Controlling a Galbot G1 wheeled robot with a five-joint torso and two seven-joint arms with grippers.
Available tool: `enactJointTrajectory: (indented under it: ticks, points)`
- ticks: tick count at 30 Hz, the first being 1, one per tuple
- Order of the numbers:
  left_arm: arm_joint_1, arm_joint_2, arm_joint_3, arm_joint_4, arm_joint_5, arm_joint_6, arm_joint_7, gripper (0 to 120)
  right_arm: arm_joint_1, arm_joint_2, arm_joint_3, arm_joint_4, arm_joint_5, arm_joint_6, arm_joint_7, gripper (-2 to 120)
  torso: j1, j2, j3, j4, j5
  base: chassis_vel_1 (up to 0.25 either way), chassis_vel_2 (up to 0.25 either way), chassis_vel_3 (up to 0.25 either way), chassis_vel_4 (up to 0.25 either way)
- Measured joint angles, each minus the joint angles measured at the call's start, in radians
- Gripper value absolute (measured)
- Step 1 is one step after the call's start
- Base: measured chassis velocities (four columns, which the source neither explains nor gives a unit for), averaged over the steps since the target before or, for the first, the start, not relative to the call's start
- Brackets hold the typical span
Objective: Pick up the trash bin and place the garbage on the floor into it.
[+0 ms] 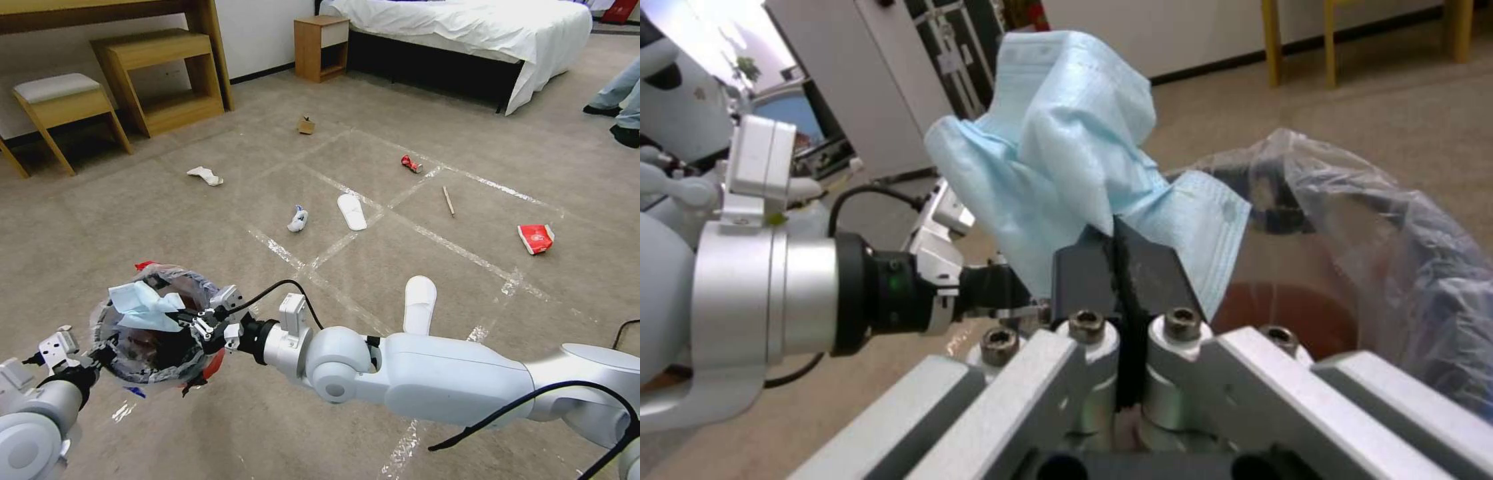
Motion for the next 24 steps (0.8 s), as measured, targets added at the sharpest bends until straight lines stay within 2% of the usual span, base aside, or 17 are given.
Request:
enactJointTrajectory:
  ticks: [6, 8, 10, 12, 14, 16, 18, 20, 22, 24]
  points:
    - [0.004, -0.002, -0.003, -0.002, 0.000, -0.002, 0.001, 1, -0.001, 0.006, -0.006, -0.008, -0.009, 0.000, 0.008, 4, 0.000, 0.000, 0.000, 0.0000, 0.0000, 0.000, 0.000, 0.000, 0.000]
    - [0.008, -0.003, -0.005, -0.003, 0.001, -0.004, 0.002, 1, -0.004, 0.009, -0.008, -0.009, -0.012, 0.000, 0.012, 13, 0.000, 0.000, 0.000, 0.0000, 0.0000, 0.000, 0.000, 0.000, 0.000]
    - [0.009, -0.004, -0.005, -0.003, 0.002, -0.004, 0.002, 1, -0.005, 0.011, -0.008, -0.010, -0.013, 0.000, 0.013, 17, 0.000, 0.000, 0.000, 0.0000, 0.0000, 0.000, 0.000, 0.000, 0.000]
    - [0.012, -0.006, -0.007, -0.004, 0.004, -0.006, 0.002, 1, -0.008, 0.014, -0.009, -0.012, -0.016, 0.000, 0.014, 28, 0.000, 0.000, 0.000, 0.0000, 0.0000, 0.000, 0.000, 0.000, 0.000]
    - [0.013, -0.007, -0.007, -0.005, 0.004, -0.006, 0.003, 1, -0.008, 0.015, -0.009, -0.013, -0.016, 0.000, 0.015, 32, 0.000, 0.000, 0.000, 0.0000, 0.0000, 0.000, 0.000, 0.000, 0.000]
    - [0.017, -0.008, -0.009, -0.007, 0.005, -0.008, 0.003, 1, -0.010, 0.019, -0.011, -0.013, -0.017, -0.001, 0.017, 43, 0.000, 0.000, 0.000, 0.0000, 0.0001, 0.000, 0.000, 0.000, 0.000]
    - [0.018, -0.008, -0.009, -0.007, 0.006, -0.009, 0.004, 1, -0.010, 0.019, -0.011, -0.013, -0.017, -0.001, 0.017, 45, 0.000, 0.000, 0.000, 0.0000, 0.0000, 0.000, 0.000, 0.000, 0.000]
    - [0.021, -0.008, -0.012, -0.008, 0.007, -0.011, 0.004, 1, -0.011, 0.023, -0.011, -0.013, -0.018, -0.002, 0.019, 58, 0.000, 0.000, 0.000, 0.0000, 0.0000, 0.000, 0.000, 0.000, 0.000]
    - [0.022, -0.008, -0.012, -0.008, 0.007, -0.011, 0.005, 1, -0.012, 0.024, -0.011, -0.013, -0.018, -0.002, 0.019, 59, 0.000, 0.000, 0.000, 0.0000, 0.0001, 0.000, 0.000, 0.000, 0.000]
    - [0.022, -0.008, -0.013, -0.008, 0.007, -0.012, 0.006, 1, -0.012, 0.025, -0.010, -0.011, -0.018, -0.003, 0.020, 70, 0.000, 0.000, 0.000, 0.0000, 0.0000, 0.000, 0.000, 0.000, 0.000]
